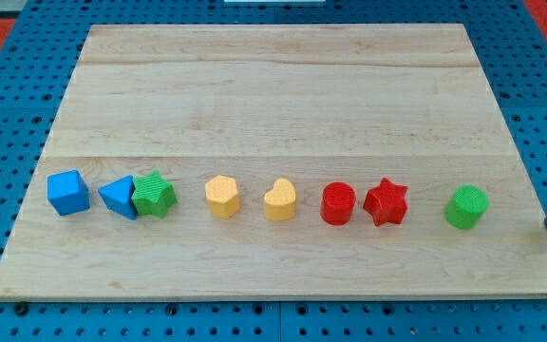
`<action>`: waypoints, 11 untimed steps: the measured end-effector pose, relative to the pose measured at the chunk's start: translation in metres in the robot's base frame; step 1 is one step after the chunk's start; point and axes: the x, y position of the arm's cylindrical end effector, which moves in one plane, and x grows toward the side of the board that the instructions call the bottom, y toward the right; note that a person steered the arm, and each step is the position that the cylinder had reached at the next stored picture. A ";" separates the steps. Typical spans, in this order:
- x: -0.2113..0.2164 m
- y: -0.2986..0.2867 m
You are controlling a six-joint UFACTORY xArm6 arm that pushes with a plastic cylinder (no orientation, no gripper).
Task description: Move the red star towards the center
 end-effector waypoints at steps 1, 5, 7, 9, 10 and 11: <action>0.034 -0.084; 0.004 -0.168; -0.033 -0.157; -0.128 -0.163; -0.117 -0.160; -0.044 -0.163</action>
